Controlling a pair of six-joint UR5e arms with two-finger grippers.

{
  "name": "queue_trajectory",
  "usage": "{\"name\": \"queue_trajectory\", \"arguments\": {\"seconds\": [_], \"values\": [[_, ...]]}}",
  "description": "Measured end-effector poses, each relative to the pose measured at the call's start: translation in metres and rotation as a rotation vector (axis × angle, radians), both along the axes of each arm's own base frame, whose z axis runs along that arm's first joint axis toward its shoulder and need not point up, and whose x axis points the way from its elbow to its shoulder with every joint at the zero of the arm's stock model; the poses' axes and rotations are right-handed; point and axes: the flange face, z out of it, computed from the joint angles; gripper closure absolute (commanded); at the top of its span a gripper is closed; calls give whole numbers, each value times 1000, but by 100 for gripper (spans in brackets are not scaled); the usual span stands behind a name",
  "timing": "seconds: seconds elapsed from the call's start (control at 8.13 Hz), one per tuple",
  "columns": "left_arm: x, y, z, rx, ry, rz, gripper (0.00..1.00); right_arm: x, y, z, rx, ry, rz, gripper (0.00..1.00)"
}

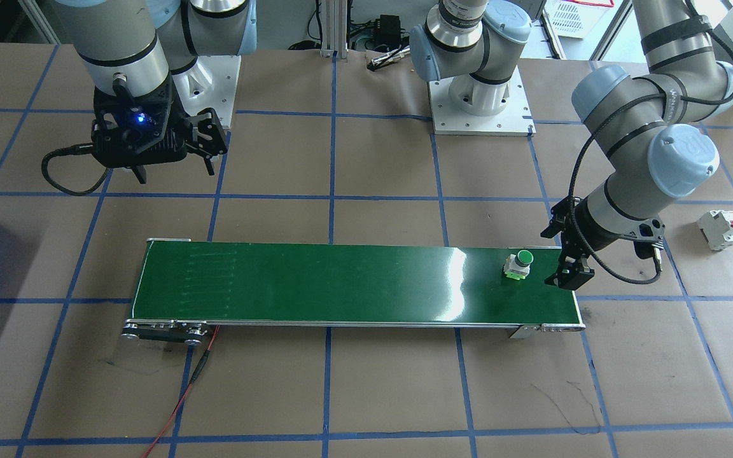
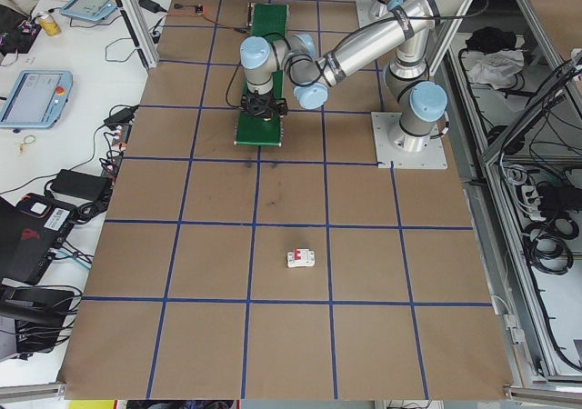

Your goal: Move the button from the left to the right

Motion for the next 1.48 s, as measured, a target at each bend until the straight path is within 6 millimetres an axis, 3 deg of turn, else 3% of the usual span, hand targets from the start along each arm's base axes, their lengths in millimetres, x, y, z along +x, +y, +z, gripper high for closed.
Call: {"name": "queue_trajectory", "arguments": {"seconds": [0.37, 0.61, 0.74, 0.98, 1.23, 1.48], "values": [[1, 1, 5, -15, -6, -110, 0, 1, -20, -24, 7, -9, -2, 4], [7, 2, 17, -22, -58, -408, 0, 3, -49, -63, -4, -11, 0, 4], [9, -1, 34, -29, -94, -540, 0, 3, -61, -89, -15, -13, -1, 4], [-8, -16, 96, -14, -106, -713, 0, -2, -76, -132, -32, -47, -14, 3], [-49, -27, 179, -15, -108, -821, 0, -24, -80, -150, -11, -193, -65, 3], [-83, -21, 244, -35, -121, -886, 0, -41, -77, -158, 5, -289, -91, 4]]}}
